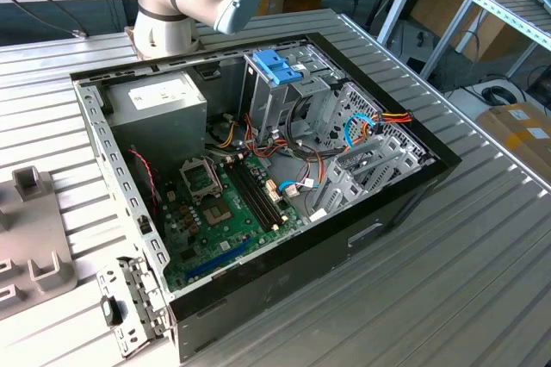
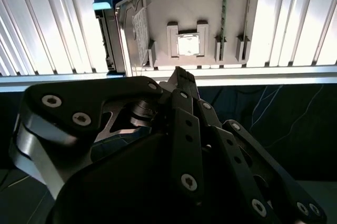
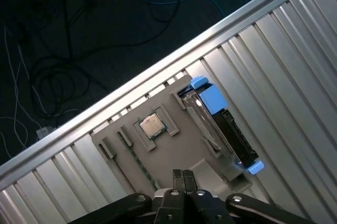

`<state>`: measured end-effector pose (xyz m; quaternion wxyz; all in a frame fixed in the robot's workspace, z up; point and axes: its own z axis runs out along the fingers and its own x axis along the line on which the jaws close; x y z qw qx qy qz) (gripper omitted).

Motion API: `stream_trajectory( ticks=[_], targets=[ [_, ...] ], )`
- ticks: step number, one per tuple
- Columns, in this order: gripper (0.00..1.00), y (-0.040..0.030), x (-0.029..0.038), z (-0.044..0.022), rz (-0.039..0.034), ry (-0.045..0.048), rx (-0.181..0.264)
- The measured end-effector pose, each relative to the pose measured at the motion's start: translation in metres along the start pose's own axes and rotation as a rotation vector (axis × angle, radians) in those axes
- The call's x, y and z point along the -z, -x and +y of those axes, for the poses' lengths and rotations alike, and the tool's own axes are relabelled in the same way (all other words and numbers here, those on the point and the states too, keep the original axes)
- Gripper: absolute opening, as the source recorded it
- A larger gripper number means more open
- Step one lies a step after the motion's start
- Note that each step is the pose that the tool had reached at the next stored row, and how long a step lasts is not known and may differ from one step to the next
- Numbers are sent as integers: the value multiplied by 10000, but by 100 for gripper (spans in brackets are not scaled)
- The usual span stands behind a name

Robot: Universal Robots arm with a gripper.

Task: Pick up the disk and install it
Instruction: 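Pick up the disk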

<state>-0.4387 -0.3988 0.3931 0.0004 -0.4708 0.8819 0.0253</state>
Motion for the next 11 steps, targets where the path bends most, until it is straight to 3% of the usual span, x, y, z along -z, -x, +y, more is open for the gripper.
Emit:
stream_trajectory(
  ticks=[11],
  targets=[
    [10,0,0,0,17,10,394]
  ],
)
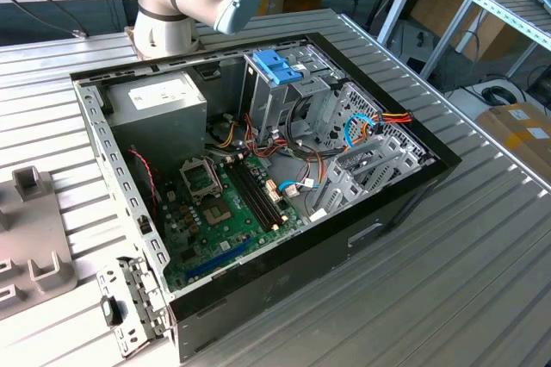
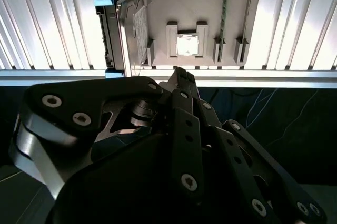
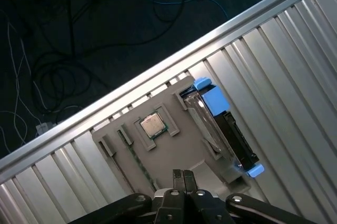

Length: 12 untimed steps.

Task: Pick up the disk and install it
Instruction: 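Pick up the disk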

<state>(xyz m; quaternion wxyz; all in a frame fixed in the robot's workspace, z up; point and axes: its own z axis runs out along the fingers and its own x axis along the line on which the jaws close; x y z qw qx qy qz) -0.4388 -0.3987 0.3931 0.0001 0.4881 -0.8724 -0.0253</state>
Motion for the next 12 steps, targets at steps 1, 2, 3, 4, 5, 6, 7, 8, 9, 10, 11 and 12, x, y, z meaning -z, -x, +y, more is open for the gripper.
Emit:
stream_trajectory(
  ticks=[1,2,3,4,5,6,7,8,9,10,11,12],
  targets=[
    [10,0,0,0,2,1,36],
    [10,0,0,0,3,1,67],
    [10,0,0,0,4,2,95],
    [10,0,0,0,6,3,134],
    [10,0,0,0,7,4,161],
    [10,0,0,0,9,5,205],
    [10,0,0,0,11,6,255],
    [10,0,0,0,13,7,282],
    [10,0,0,0,14,8,318],
    [10,0,0,0,16,9,356],
    [10,0,0,0,17,9,387],
    [10,0,0,0,19,11,434]
  ],
)
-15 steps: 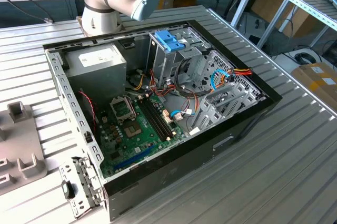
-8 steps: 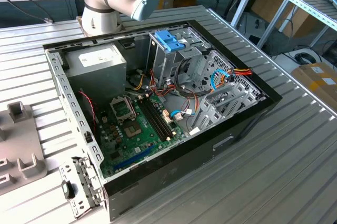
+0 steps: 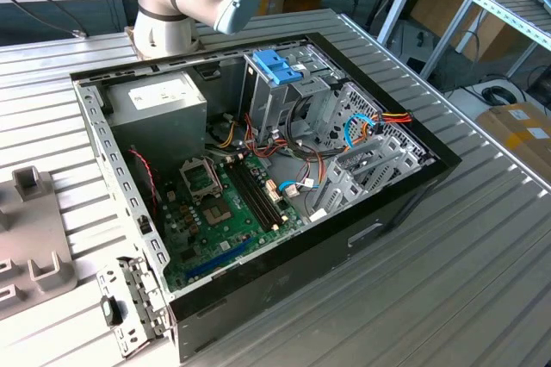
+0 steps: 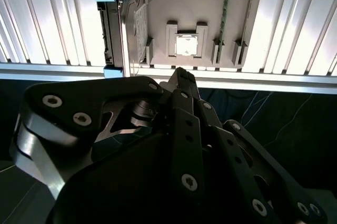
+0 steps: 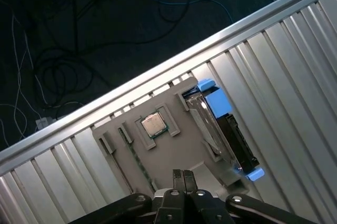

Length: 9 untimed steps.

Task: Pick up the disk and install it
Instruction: 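Pick up the disk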

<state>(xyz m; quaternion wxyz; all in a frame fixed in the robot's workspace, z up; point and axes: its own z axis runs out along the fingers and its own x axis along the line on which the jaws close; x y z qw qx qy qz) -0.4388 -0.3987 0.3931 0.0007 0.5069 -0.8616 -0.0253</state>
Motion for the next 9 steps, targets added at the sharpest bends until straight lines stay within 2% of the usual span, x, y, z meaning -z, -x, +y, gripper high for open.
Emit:
stream_trajectory(
  ticks=[9],
  targets=[
    [10,0,0,0,17,9,373]
  ],
)
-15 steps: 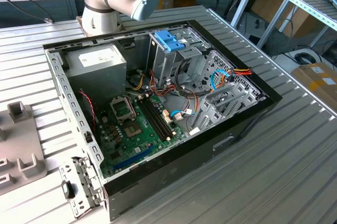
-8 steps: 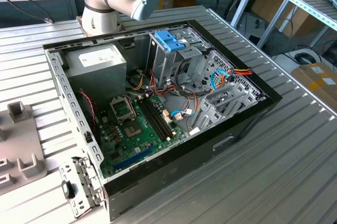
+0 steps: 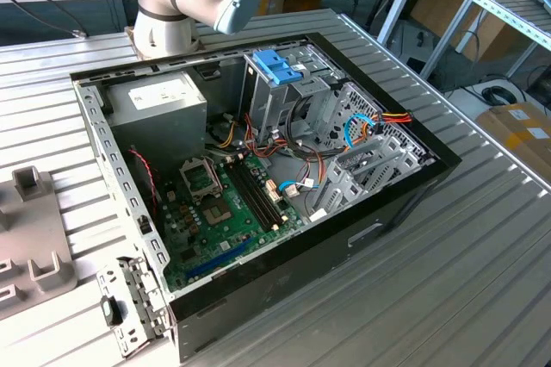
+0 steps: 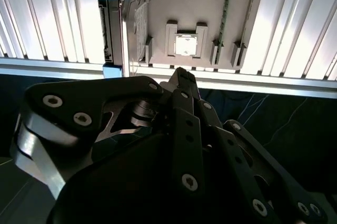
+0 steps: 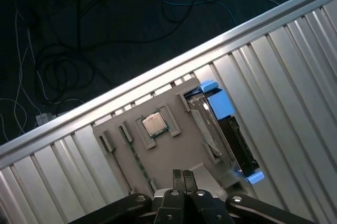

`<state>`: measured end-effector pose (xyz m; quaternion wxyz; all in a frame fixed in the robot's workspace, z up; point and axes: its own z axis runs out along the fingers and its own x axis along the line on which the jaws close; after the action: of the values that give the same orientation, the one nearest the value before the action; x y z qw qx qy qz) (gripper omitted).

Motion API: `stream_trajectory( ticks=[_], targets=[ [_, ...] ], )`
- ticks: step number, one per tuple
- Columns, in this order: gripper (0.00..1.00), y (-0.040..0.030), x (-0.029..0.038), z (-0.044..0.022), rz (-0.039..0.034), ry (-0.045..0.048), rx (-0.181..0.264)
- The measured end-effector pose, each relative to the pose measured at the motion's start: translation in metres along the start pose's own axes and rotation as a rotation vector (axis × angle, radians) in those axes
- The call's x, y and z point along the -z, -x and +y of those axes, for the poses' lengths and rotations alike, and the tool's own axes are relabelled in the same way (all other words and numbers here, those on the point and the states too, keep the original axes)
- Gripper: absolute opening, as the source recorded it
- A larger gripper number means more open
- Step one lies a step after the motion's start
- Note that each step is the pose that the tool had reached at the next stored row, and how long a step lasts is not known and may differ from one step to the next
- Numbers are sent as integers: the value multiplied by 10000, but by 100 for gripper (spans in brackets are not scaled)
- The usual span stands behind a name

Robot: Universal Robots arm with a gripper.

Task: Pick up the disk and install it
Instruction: 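Pick up the disk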

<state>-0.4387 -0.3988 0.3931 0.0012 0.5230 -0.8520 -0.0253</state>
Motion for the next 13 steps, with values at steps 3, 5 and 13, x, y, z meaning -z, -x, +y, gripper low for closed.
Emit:
stream_trajectory(
  ticks=[3,5,13],
  targets=[
    [10,0,0,0,8,5,182],
    [10,0,0,0,14,8,338],
    [10,0,0,0,33,19,732]
  ],
)
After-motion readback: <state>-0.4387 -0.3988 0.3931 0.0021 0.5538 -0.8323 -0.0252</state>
